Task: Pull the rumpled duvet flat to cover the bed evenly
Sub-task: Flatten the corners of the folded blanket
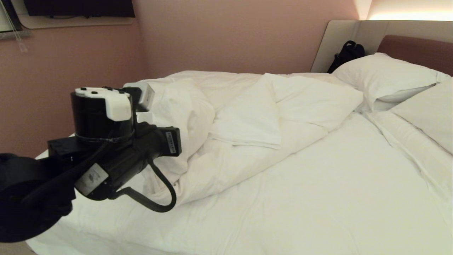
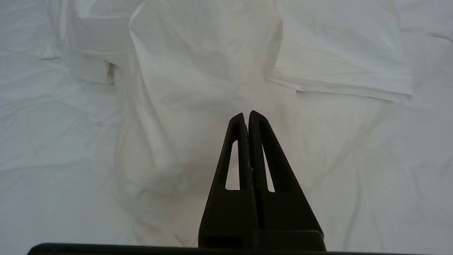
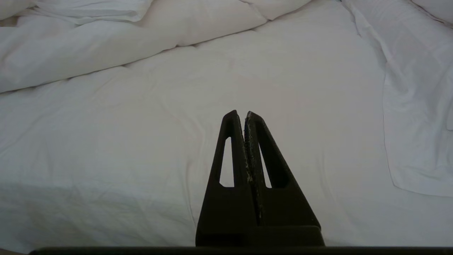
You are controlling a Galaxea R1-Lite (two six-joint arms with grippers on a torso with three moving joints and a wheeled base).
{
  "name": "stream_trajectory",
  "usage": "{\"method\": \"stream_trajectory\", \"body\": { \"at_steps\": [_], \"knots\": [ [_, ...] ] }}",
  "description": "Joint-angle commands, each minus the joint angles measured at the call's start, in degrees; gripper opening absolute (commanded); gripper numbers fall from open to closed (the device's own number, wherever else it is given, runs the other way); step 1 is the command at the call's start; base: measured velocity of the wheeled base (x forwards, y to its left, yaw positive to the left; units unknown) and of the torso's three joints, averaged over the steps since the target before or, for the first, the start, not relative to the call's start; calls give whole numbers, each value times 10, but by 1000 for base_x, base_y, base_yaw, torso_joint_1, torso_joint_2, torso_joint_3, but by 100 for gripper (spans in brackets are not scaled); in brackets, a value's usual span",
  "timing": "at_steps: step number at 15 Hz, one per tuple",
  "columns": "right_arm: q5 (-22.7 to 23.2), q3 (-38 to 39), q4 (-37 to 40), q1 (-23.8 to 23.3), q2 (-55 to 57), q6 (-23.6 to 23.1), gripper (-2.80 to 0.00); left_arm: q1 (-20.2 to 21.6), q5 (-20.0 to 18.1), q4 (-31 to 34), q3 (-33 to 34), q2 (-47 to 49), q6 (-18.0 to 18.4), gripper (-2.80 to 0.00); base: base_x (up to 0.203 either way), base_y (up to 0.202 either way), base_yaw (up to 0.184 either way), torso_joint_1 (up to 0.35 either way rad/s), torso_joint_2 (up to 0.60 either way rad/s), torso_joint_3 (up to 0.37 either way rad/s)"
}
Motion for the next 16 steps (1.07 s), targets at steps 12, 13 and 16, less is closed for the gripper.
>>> {"method": "stream_trajectory", "body": {
  "at_steps": [12, 13, 16],
  "knots": [
    [0, 0, 0, 0, 0, 0, -280, 41, -63, 228, -51, -15, -1, -280, 0, 0, 0, 0, 0, 0],
    [0, 0, 0, 0, 0, 0, -280, 43, -64, 229, -49, -15, -1, -280, 0, 0, 0, 0, 0, 0],
    [0, 0, 0, 0, 0, 0, -280, 46, -64, 231, -48, -15, 1, -280, 0, 0, 0, 0, 0, 0]
  ]
}}
